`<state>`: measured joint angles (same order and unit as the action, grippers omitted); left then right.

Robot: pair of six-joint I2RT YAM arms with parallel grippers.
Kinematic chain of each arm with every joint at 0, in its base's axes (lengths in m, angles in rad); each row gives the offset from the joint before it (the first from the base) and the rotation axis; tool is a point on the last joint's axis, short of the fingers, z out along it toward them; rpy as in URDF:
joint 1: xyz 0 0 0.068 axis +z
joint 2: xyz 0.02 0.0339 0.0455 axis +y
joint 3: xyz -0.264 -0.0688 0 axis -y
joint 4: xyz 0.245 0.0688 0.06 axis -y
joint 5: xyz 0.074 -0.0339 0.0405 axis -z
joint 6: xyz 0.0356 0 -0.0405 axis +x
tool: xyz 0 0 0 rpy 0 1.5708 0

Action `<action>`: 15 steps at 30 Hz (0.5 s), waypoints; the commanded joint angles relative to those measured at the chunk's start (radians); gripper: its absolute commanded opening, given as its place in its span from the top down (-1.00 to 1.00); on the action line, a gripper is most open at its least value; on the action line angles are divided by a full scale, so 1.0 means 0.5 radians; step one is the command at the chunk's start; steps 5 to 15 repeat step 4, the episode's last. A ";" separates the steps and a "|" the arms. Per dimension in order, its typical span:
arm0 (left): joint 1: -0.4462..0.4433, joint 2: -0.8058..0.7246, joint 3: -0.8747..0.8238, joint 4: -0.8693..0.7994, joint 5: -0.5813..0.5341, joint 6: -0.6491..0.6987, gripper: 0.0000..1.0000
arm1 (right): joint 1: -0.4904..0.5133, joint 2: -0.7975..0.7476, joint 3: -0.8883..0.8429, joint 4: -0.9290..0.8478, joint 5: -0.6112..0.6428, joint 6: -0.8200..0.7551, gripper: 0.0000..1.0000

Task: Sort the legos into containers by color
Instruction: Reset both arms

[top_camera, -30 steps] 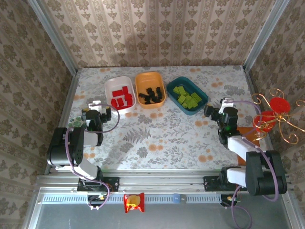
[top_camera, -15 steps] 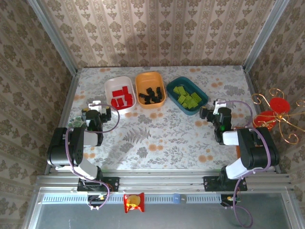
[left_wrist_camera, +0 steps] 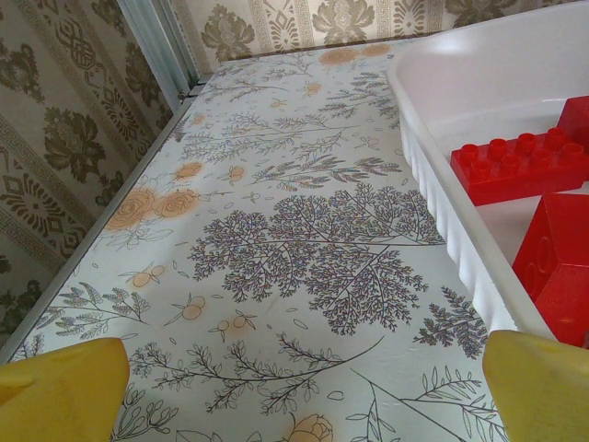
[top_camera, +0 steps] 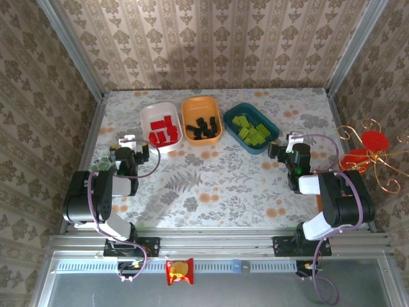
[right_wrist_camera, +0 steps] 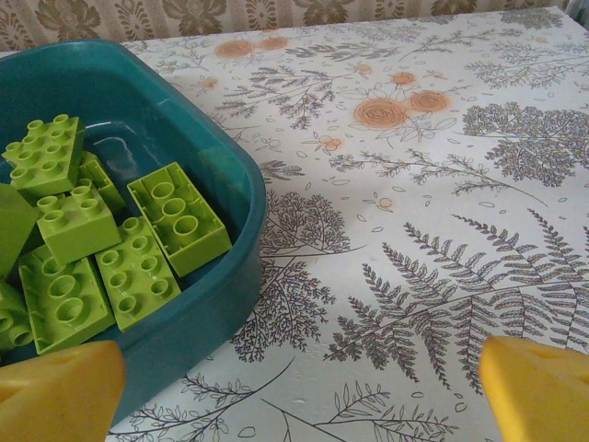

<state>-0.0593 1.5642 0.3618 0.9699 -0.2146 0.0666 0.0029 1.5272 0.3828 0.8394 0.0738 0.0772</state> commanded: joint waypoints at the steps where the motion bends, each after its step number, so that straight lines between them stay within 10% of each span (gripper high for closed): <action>1: -0.010 0.004 0.017 0.018 -0.031 -0.025 -1.00 | 0.007 -0.005 0.036 0.048 0.046 -0.041 -1.00; 15: -0.010 0.001 0.013 0.028 -0.030 -0.024 -1.00 | 0.007 -0.005 0.034 0.048 0.046 -0.041 -1.00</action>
